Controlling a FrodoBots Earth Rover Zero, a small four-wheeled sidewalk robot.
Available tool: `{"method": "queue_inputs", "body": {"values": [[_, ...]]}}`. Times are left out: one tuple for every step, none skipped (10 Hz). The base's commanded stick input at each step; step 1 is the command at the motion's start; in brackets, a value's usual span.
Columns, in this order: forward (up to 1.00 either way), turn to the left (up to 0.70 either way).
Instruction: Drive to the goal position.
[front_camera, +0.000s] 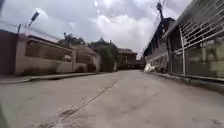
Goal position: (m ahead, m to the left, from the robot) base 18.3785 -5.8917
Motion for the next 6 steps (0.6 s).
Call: {"method": "queue_inputs", "body": {"values": [[0.50,-0.15],[0.50,-0.35],[0.50,-0.49],[0.50,-0.49],[0.50,-0.49],[0.50,-0.49]]}}
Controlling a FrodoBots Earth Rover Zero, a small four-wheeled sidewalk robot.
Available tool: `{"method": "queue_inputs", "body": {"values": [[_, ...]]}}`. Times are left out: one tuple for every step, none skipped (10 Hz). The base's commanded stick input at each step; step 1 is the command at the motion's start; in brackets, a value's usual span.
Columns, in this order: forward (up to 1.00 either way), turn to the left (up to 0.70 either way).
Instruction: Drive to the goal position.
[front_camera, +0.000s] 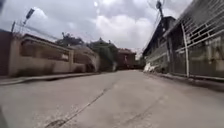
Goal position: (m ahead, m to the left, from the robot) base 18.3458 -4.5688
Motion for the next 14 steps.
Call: {"method": "queue_inputs", "body": {"values": [[0.50,-0.49],[0.50,-0.49],[0.50,-0.40],[0.50,-0.25],[0.50,-0.10],[0.50,0.01],[0.50,0.01],[0.50,0.01],[0.50,0.01],[0.50,0.01],[0.50,0.01],[0.50,0.01],[0.50,0.01],[0.50,0.01]]}}
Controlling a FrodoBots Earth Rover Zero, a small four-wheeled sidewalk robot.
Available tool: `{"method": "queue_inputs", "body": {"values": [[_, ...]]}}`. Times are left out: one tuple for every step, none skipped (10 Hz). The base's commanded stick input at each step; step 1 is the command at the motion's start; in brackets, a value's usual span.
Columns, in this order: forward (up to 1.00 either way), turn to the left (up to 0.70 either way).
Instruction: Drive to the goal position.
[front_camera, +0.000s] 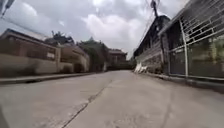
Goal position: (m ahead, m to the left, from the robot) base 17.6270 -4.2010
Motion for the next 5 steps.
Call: {"method": "queue_inputs", "body": {"values": [[0.50,0.01],[0.50,0.01],[0.50,0.01],[0.50,0.01],[0.50,0.01]]}}
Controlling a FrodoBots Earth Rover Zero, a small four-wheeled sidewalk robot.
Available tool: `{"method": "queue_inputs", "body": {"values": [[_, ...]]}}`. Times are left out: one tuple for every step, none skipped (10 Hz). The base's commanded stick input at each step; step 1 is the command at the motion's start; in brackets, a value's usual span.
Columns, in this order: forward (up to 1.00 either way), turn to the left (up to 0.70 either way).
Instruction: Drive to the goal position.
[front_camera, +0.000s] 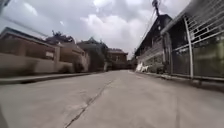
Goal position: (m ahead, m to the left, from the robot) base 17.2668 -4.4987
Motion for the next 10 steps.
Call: {"method": "queue_inputs", "body": {"values": [[0.50,0.01],[0.50,-0.10],[0.50,-0.34],[0.50,-0.49],[0.50,-0.49],[0.50,-0.49],[0.50,-0.49],[0.50,-0.49],[0.50,-0.49],[0.50,-0.49]]}}
